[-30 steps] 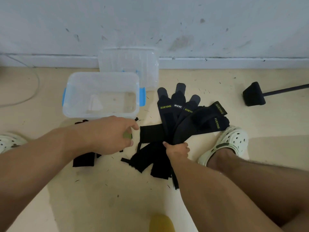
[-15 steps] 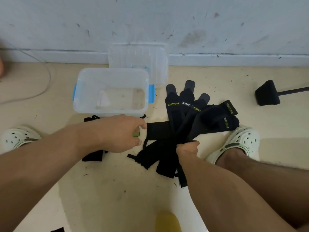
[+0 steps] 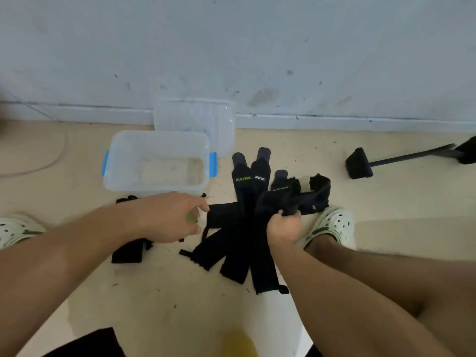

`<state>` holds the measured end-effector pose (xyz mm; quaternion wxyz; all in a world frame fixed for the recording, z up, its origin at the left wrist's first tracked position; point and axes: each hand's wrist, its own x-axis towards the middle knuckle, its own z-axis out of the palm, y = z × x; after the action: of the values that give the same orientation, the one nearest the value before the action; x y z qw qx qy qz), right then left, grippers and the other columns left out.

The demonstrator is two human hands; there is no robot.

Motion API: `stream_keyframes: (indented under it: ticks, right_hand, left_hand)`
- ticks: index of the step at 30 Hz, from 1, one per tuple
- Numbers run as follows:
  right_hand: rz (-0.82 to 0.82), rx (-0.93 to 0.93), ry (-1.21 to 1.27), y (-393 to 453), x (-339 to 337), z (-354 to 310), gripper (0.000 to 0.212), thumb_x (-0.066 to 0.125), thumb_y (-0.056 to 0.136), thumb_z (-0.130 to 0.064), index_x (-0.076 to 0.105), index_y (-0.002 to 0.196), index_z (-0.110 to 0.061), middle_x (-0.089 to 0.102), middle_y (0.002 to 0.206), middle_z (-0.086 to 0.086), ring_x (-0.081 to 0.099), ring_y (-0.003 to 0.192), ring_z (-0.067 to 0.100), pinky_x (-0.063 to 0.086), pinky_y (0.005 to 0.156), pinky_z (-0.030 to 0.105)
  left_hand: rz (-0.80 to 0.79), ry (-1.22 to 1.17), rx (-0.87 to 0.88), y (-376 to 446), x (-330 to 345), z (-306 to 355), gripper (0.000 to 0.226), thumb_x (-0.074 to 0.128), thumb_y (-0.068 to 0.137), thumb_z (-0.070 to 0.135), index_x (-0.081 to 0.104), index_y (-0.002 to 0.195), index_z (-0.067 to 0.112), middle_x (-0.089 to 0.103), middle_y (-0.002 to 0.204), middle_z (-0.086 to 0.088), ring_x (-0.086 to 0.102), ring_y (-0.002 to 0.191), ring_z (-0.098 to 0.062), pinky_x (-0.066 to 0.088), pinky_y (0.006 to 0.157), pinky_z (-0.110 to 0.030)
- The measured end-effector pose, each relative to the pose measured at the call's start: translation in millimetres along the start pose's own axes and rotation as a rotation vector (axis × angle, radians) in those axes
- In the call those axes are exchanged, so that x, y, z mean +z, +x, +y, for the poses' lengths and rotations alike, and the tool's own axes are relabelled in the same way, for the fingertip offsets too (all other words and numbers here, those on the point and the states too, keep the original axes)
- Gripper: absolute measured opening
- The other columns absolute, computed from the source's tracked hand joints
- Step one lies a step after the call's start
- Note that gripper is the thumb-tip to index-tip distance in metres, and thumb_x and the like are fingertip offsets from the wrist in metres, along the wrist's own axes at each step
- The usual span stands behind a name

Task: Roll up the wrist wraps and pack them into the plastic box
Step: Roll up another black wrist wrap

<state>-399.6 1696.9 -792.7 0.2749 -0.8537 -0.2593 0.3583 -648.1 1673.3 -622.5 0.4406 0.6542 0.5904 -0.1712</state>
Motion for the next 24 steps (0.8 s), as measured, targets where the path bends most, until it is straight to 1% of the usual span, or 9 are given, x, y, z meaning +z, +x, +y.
stream_keyframes:
  ticks: [4, 8, 10, 12, 15, 18, 21, 22, 24]
  right_hand:
    - [0.092, -0.136, 0.120, -29.7, -43.7, -66.9, 0.033, 0.049, 0.106, -0.023, 0.052, 0.136, -0.010, 0.067, 0.121, 0.013, 0.063, 0.116, 0.034, 0.046, 0.100, 0.039]
    - [-0.043, -0.336, 0.223, -73.7, -85.9, -130.7, 0.031, 0.052, 0.106, -0.023, 0.054, 0.132, -0.006, 0.067, 0.125, 0.013, 0.062, 0.122, 0.032, 0.047, 0.108, 0.041]
    - [-0.198, -0.491, 0.195, -110.1, -111.1, -155.1, 0.027, 0.053, 0.106, -0.022, 0.055, 0.129, -0.009, 0.068, 0.119, 0.007, 0.064, 0.117, 0.026, 0.049, 0.104, 0.039]
    - [-0.419, -0.644, 0.120, -151.4, -140.9, -171.8, 0.021, 0.055, 0.105, -0.022, 0.058, 0.124, -0.014, 0.069, 0.109, 0.000, 0.066, 0.107, 0.018, 0.052, 0.098, 0.036]
    - [-0.686, -0.924, -0.263, -201.0, -176.9, -183.7, 0.014, 0.054, 0.103, -0.017, 0.061, 0.113, -0.009, 0.070, 0.100, 0.004, 0.066, 0.093, 0.020, 0.054, 0.086, 0.037]
    - [-0.703, -1.145, -0.598, -224.3, -193.9, -183.4, 0.016, 0.051, 0.104, -0.015, 0.057, 0.110, -0.002, 0.064, 0.095, 0.008, 0.061, 0.085, 0.025, 0.045, 0.072, 0.031]
    - [-0.791, -1.178, -0.821, -223.9, -196.4, -182.0, 0.011, 0.052, 0.099, -0.010, 0.059, 0.104, -0.004, 0.065, 0.092, 0.009, 0.062, 0.087, 0.027, 0.043, 0.066, 0.022]
    - [-0.817, -1.142, -0.909, -221.2, -194.6, -181.7, 0.008, 0.052, 0.098, -0.012, 0.057, 0.103, -0.008, 0.064, 0.092, 0.008, 0.061, 0.088, 0.027, 0.046, 0.073, 0.023]
    - [-0.782, -1.073, -1.089, -215.7, -186.6, -178.0, 0.019, 0.051, 0.096, -0.019, 0.050, 0.115, -0.014, 0.060, 0.101, 0.006, 0.052, 0.092, 0.025, 0.043, 0.097, 0.043]
  left_hand:
    - [0.149, -0.227, 0.059, -17.8, 1.8, 6.3, 0.038, 0.066, 0.099, 0.034, 0.057, 0.136, 0.038, 0.060, 0.128, 0.024, 0.057, 0.124, -0.005, 0.040, 0.099, -0.022]
    - [0.308, -0.771, 0.054, -43.3, -0.1, 22.7, 0.027, 0.064, 0.099, 0.043, 0.068, 0.124, 0.032, 0.070, 0.126, 0.014, 0.061, 0.124, -0.007, 0.041, 0.117, -0.037]
    - [0.292, -1.035, -0.008, -59.2, -5.4, 30.8, 0.045, 0.057, 0.097, 0.058, 0.068, 0.124, 0.023, 0.074, 0.123, 0.005, 0.061, 0.125, -0.013, 0.040, 0.118, -0.045]
    - [0.171, -1.214, -0.034, -76.1, -9.0, 36.7, 0.075, 0.051, 0.090, 0.075, 0.065, 0.131, 0.013, 0.075, 0.123, -0.004, 0.062, 0.128, -0.021, 0.040, 0.118, -0.046]
    - [-0.022, -1.467, 0.067, -96.3, -9.0, 47.6, 0.095, 0.047, 0.084, 0.084, 0.067, 0.129, 0.003, 0.072, 0.127, -0.018, 0.068, 0.122, -0.031, 0.045, 0.111, -0.046]
    - [0.133, -1.582, 0.056, -102.6, -7.4, 56.7, 0.076, 0.064, 0.083, 0.074, 0.072, 0.116, 0.007, 0.074, 0.114, -0.013, 0.072, 0.106, -0.031, 0.052, 0.099, -0.045]
    - [0.331, -1.608, 0.021, -101.6, -7.7, 54.9, 0.043, 0.076, 0.089, 0.040, 0.072, 0.116, 0.008, 0.074, 0.112, -0.009, 0.072, 0.096, -0.025, 0.055, 0.086, -0.038]
    - [0.350, -1.603, 0.016, -100.9, -8.8, 53.8, 0.038, 0.075, 0.091, 0.031, 0.072, 0.121, 0.007, 0.075, 0.117, -0.009, 0.073, 0.099, -0.025, 0.055, 0.086, -0.037]
    - [0.308, -1.605, 0.025, -102.7, -9.7, 54.0, 0.031, 0.067, 0.096, 0.018, 0.072, 0.124, 0.006, 0.076, 0.118, -0.013, 0.075, 0.102, -0.026, 0.056, 0.088, -0.037]
